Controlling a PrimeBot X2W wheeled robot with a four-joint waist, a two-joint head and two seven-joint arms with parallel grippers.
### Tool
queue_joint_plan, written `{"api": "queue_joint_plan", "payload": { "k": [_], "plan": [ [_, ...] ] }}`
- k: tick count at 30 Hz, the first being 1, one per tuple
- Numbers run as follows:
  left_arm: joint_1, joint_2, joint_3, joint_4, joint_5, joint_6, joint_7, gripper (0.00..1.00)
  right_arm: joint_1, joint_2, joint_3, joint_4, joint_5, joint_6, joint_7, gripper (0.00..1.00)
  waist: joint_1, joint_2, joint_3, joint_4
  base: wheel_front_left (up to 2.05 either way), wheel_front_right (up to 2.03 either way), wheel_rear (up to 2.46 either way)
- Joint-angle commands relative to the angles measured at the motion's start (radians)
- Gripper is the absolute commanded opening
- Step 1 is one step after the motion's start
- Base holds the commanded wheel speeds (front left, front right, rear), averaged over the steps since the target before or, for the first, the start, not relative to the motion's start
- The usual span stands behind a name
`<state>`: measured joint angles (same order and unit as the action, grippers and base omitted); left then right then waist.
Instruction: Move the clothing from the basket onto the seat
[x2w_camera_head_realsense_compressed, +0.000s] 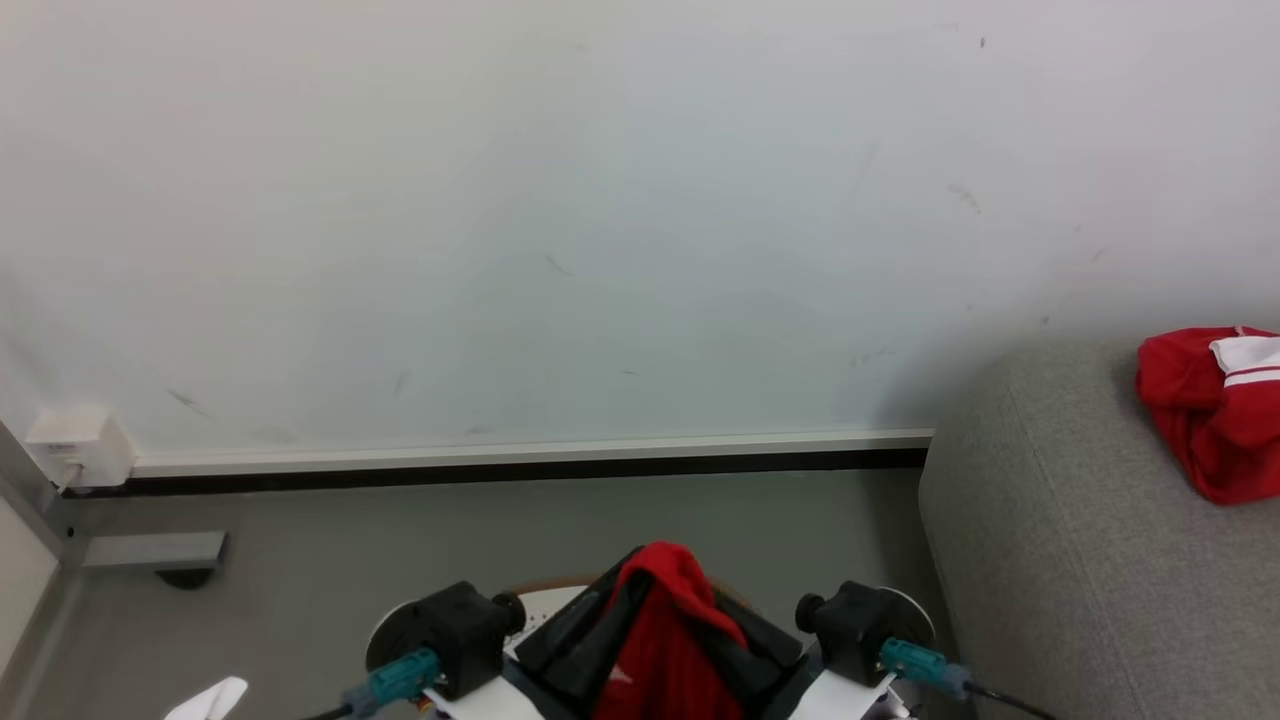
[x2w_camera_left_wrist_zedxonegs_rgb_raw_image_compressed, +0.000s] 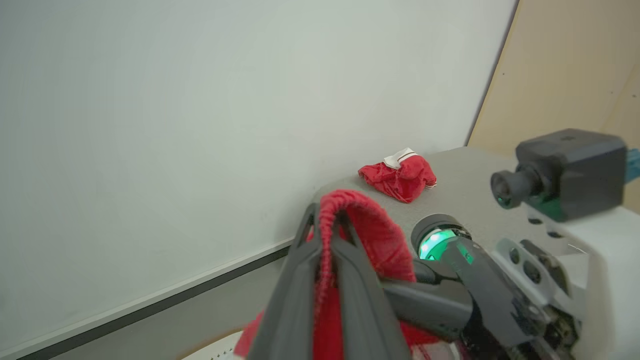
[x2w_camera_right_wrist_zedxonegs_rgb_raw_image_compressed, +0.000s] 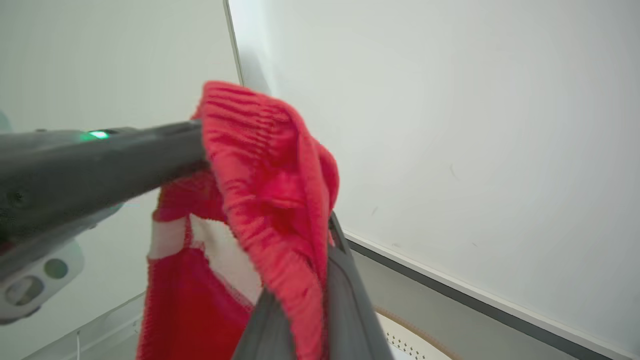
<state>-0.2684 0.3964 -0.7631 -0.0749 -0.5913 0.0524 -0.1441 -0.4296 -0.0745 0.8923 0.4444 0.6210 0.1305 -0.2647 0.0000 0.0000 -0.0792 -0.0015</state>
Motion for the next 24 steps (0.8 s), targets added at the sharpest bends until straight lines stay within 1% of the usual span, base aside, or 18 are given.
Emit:
{"api": "queue_joint_plan", "payload": {
  "k": [1,4,11,13,19,24],
  "plan": [
    [0.011,0.01,0.007,0.009,0.0,0.006,-0.018,1.0,-0.004,-0.021,-0.019,-0.008,0.016,0.0,0.001,0.0,0.0,0.0,0.003,-0.005,0.0,0.0,0.0],
    [0.021,0.014,0.007,0.03,0.02,0.014,-0.042,1.0,-0.022,-0.051,-0.055,-0.014,0.02,0.0,0.0,0.0,0.0,0.0,0.008,-0.021,0.0,0.0,0.0],
    [0.031,-0.004,-0.012,0.059,0.035,0.0,-0.072,1.0,-0.052,-0.105,-0.149,-0.042,-0.014,0.0,0.0,0.0,0.0,0.0,0.022,-0.069,0.0,0.0,0.0],
    [0.033,-0.019,-0.02,0.07,0.034,-0.005,-0.082,1.0,-0.056,-0.12,-0.183,-0.055,-0.026,-0.001,0.0,0.0,0.0,0.0,0.028,-0.088,0.0,0.0,0.0],
    [0.032,-0.05,-0.043,0.104,0.043,-0.022,-0.099,1.0,-0.054,-0.151,-0.261,-0.107,-0.06,-0.001,0.0,0.0,0.0,0.0,0.049,-0.168,0.0,0.0,0.0],
    [0.02,-0.059,-0.044,0.119,0.047,-0.032,-0.105,1.0,-0.043,-0.164,-0.311,-0.141,-0.085,-0.001,0.0,0.0,0.0,0.0,0.066,-0.247,0.0,0.0,0.0]
  ]
}}
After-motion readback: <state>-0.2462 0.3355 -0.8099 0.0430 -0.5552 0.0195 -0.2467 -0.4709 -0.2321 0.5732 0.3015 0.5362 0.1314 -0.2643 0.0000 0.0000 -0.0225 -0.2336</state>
